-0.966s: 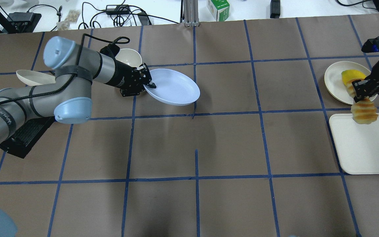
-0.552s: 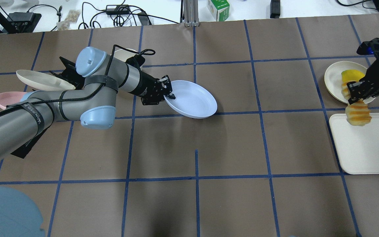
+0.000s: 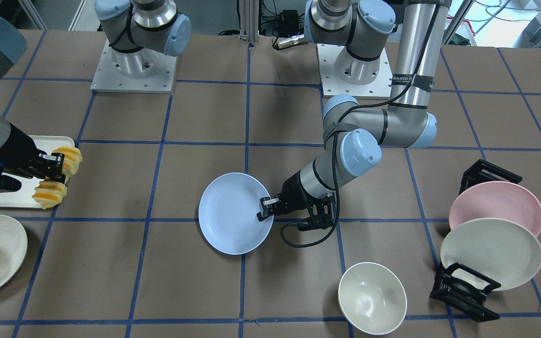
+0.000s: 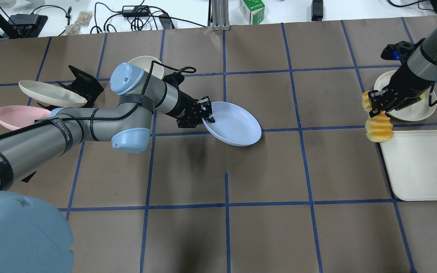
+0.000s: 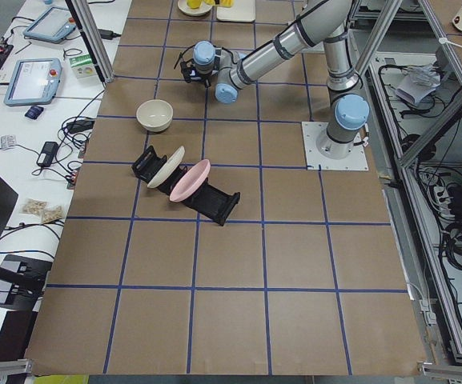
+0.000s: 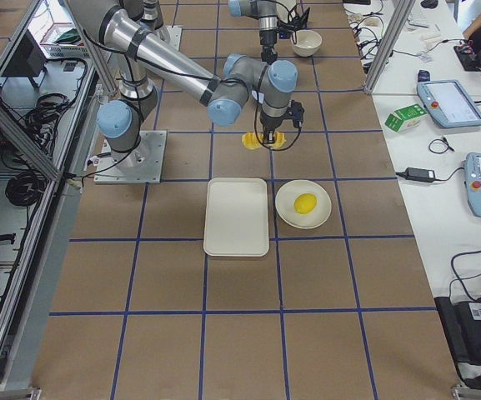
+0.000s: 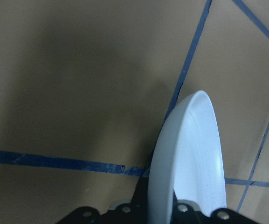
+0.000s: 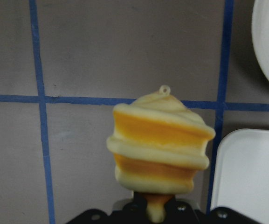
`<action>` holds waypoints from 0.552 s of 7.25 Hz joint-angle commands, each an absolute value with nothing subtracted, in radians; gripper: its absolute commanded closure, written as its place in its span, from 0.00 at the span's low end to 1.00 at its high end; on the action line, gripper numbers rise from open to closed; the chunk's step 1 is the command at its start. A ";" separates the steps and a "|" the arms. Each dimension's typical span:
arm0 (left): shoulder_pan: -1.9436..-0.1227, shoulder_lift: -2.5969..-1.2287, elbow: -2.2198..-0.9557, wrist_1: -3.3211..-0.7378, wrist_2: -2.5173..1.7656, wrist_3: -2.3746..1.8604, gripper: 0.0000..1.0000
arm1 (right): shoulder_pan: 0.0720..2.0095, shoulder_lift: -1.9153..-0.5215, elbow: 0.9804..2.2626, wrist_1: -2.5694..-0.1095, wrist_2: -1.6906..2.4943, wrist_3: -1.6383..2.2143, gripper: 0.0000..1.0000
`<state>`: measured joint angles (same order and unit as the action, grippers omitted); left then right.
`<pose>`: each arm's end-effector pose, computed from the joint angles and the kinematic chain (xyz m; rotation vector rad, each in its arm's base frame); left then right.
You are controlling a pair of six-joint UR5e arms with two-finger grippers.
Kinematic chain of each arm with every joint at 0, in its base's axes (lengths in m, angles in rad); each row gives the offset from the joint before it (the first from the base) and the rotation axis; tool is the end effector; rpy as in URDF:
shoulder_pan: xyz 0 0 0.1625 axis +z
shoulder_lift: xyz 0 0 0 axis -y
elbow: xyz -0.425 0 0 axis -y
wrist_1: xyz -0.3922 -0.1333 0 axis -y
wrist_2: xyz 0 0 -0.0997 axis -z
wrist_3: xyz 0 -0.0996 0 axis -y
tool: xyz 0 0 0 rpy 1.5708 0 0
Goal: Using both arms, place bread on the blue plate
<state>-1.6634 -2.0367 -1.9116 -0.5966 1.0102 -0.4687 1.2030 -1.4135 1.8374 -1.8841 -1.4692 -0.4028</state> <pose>-0.2386 -0.5550 0.1925 0.4175 -2.5248 0.0024 -0.0504 -0.5295 0.3114 -0.0441 3.0042 0.0967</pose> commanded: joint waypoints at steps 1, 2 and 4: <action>-1.664 -2.065 -1.884 -0.551 1.020 -0.468 0.34 | 1.226 -1.417 1.877 -1.881 -1.398 -0.350 0.98; -1.663 -2.065 -1.876 -0.551 1.020 -0.463 0.10 | 1.244 -1.417 1.882 -1.881 -1.372 -0.319 0.98; -1.641 -2.039 -1.861 -0.551 1.137 -0.448 0.00 | 1.378 -1.417 1.876 -1.896 -1.370 -0.183 0.98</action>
